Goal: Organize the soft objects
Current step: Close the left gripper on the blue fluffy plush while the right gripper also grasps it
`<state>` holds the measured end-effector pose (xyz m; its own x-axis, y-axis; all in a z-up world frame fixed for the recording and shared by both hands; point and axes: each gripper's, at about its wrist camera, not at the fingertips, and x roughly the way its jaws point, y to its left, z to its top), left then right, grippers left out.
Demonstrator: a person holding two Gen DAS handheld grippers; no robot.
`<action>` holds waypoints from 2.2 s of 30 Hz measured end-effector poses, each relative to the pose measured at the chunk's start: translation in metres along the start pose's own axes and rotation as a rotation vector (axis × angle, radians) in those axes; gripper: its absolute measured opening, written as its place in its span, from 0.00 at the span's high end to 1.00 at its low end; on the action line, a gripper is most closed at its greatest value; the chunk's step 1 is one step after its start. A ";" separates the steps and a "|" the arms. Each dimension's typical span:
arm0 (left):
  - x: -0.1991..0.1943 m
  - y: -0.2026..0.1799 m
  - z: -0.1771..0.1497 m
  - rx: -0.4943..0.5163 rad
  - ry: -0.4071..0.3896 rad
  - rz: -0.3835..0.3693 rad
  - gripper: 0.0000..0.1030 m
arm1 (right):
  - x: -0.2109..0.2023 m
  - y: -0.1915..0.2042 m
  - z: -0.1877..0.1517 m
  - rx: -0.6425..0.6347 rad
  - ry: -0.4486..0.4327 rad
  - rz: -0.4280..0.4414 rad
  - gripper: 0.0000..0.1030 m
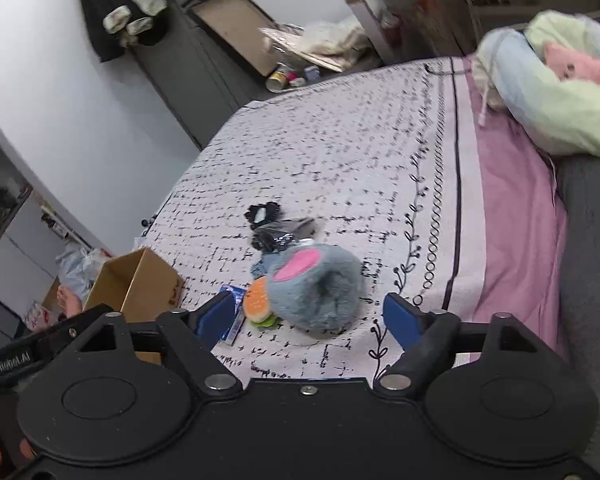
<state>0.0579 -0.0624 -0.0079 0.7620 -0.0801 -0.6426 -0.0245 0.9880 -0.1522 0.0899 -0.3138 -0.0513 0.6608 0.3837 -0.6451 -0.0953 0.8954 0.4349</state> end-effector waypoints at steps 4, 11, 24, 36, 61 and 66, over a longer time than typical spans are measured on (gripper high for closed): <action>0.019 -0.013 0.000 0.009 0.012 -0.024 0.14 | 0.009 -0.014 0.005 0.080 0.008 0.001 0.26; 0.051 -0.035 -0.001 0.019 0.047 -0.069 0.15 | 0.021 -0.028 0.019 0.146 0.024 0.004 0.27; 0.098 -0.067 -0.008 0.049 0.062 -0.122 0.25 | 0.052 -0.064 0.014 0.217 0.049 0.022 0.32; 0.129 -0.082 -0.026 0.085 0.115 -0.158 0.30 | 0.077 -0.089 0.006 0.319 0.124 0.033 0.40; 0.156 -0.049 -0.025 -0.105 0.149 -0.231 0.75 | 0.099 -0.069 0.004 0.322 0.114 0.127 0.40; 0.146 -0.043 -0.025 -0.132 0.137 -0.260 0.76 | 0.100 -0.067 0.001 0.352 0.116 0.167 0.40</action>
<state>0.1545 -0.1201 -0.1138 0.6594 -0.3536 -0.6634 0.0689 0.9072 -0.4150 0.1633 -0.3356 -0.1444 0.5673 0.5586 -0.6051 0.0792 0.6944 0.7153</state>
